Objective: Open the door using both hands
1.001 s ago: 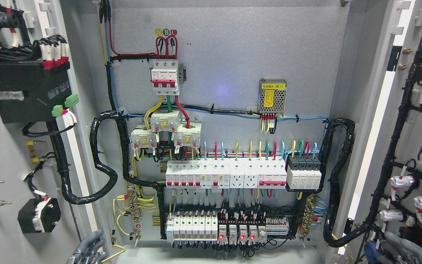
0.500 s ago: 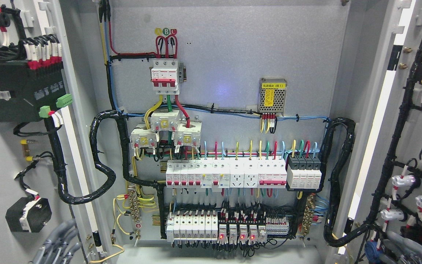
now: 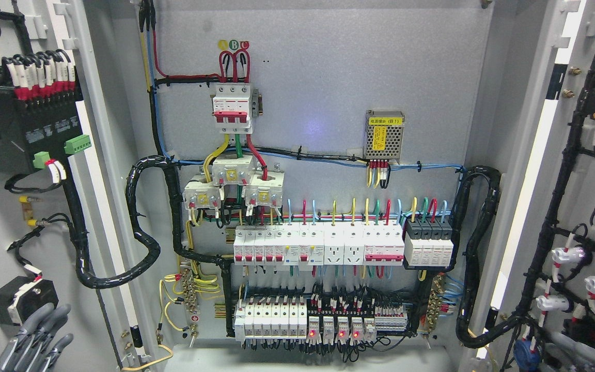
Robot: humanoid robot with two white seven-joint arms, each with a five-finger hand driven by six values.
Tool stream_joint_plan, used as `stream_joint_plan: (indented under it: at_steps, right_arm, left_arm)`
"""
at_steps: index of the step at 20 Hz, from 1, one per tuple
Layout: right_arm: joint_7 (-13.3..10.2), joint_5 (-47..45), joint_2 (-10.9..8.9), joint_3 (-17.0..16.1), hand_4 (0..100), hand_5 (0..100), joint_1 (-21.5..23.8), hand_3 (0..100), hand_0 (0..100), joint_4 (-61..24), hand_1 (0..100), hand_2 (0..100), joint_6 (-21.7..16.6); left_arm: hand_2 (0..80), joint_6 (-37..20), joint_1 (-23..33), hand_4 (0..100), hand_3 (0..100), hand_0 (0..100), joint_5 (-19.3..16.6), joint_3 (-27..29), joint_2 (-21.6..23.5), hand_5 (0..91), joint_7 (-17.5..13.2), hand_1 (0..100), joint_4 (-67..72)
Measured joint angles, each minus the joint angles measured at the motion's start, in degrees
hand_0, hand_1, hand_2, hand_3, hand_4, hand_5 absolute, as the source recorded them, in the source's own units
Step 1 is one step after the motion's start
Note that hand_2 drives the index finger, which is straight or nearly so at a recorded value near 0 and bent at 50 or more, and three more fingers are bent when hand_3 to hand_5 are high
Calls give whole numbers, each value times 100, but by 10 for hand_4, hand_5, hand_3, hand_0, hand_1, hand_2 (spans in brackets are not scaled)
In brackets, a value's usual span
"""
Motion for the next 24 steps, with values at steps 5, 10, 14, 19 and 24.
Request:
stream_joint_plan:
  at_steps: [5,10,14,19,24]
  right_arm:
    - [-1,0,7,-5,0,0,43,0,0,-1,0,0,-1]
    - [-4,0,13,-10,0,0,61,0,0,-3,0,0,-1]
    - [-5,0,18,-12,0,0,69,0,0,-5,0,0,-2]
    - [-5,1,21,-13,0,0,74,0,0,-6,0,0,-1]
    - [-5,1,22,-12,0,0,75,0,0,-4,0,0,-1]
  left_arm:
    - [0,9,50,0,0,0,171,193,113,0,-8,0,214]
    - [0,10,85,0,0,0,345,369,214,0,-46,0,438]
    - [0,10,96,0,0,0,495,493,296,0,-48,0,599]
    - [0,10,103,0,0,0,658,634,387,0,-14,0,790]
    - [0,11,106,0,0,0,804,734,470,0,-10,0,950]
